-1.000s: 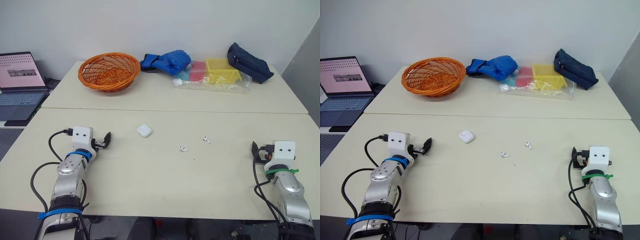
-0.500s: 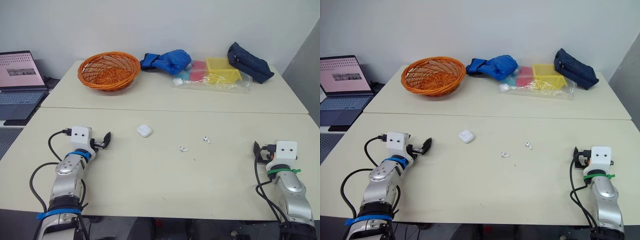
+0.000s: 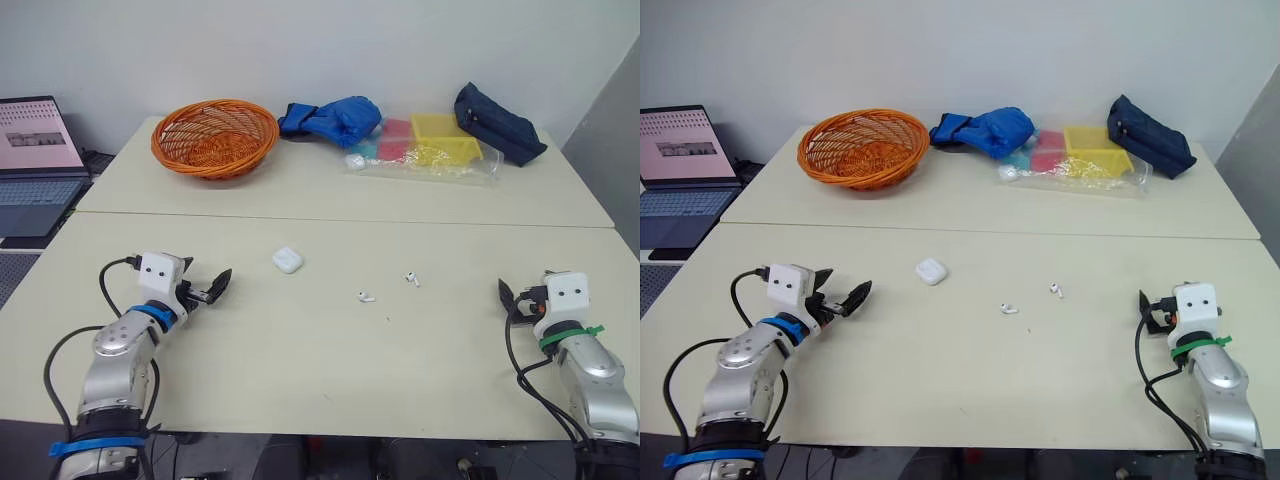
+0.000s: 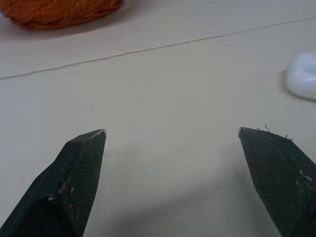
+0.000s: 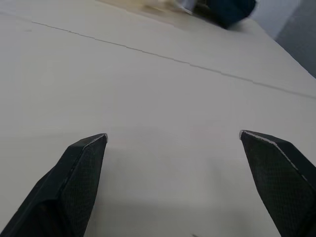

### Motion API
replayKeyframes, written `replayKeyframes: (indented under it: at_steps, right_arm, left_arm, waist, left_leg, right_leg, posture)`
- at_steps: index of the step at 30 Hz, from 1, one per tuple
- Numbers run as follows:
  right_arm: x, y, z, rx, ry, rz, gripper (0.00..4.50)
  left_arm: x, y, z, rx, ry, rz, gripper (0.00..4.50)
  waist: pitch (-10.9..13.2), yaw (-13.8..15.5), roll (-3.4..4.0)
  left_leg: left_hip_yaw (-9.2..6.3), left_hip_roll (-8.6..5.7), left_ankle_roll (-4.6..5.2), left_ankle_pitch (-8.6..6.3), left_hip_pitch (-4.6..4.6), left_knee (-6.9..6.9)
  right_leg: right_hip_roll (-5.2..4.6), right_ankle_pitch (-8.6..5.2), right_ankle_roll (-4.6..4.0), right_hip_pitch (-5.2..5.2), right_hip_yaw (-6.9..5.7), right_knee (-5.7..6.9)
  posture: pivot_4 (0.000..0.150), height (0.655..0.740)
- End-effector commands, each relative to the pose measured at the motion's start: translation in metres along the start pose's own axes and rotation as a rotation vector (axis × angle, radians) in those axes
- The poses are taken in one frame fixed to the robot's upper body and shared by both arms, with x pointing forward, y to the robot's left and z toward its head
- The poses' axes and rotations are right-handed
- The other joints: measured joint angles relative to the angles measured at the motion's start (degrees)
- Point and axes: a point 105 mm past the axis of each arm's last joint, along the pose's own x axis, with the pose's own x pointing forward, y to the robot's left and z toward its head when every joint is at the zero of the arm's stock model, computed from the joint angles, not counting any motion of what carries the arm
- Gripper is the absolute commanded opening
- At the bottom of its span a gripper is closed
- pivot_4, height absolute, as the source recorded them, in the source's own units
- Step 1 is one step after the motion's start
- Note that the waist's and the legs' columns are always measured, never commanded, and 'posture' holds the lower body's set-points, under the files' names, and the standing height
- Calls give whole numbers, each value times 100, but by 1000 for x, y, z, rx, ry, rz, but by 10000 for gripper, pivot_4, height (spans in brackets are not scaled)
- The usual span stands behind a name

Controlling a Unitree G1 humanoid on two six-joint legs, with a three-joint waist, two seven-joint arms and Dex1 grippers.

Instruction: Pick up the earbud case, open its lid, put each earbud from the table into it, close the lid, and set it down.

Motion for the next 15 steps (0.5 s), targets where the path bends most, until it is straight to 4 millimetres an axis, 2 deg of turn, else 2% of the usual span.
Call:
replayKeyframes:
  at_steps: [1,3,5,9,10,12,15]
  right_arm:
    - [2,37,60,15,-161,367,45000]
    - [-2,55,79,20,-186,543,45000]
    - [-3,68,94,37,-201,648,45000]
    - [-7,92,107,5,-200,781,45000]
    - [-11,104,112,2,-205,841,45000]
    - [-20,126,120,-8,-211,957,45000]
    - [-27,144,130,-11,-229,1035,45000]
  left_arm:
    - [3,-33,41,60,-59,-245,44879]
    - [8,-46,43,59,-33,-330,44879]
    - [17,-53,40,70,-14,-360,44879]
    - [26,-67,31,80,24,-428,44879]
    - [30,-70,26,92,41,-435,44879]
    - [40,-68,16,129,75,-393,44879]
    - [49,-63,10,90,64,-345,44879]
  waist:
    - [8,-5,0]
    - [12,-3,5]
    - [12,6,2]
    - [16,17,-5]
    - [16,17,-5]
    - [17,18,-6]
    - [20,18,-10]
  left_leg:
    - [0,1,0,0,0,0]
    - [2,-3,0,0,0,1]
    - [2,-7,0,0,1,1]
    - [-6,-4,0,-1,-8,1]
    - [-4,-4,-1,-3,-15,0]
    - [0,-6,-2,-4,-24,0]
    - [-1,-4,-2,-4,-24,0]
  right_leg:
    - [-2,0,0,-1,0,1]
    - [-1,1,1,-3,2,2]
    - [5,1,2,0,0,2]
    - [15,-1,1,0,-5,-8]
    - [15,-1,1,-7,-4,-10]
    - [15,-2,3,-20,1,-8]
    - [18,-2,4,-22,-1,-7]
  posture:
    - [1500,7400]
    - [1500,7400]
    - [1500,7400]
    - [1500,7400]
    - [1500,7400]
    - [1500,7400]
    - [1500,7400]
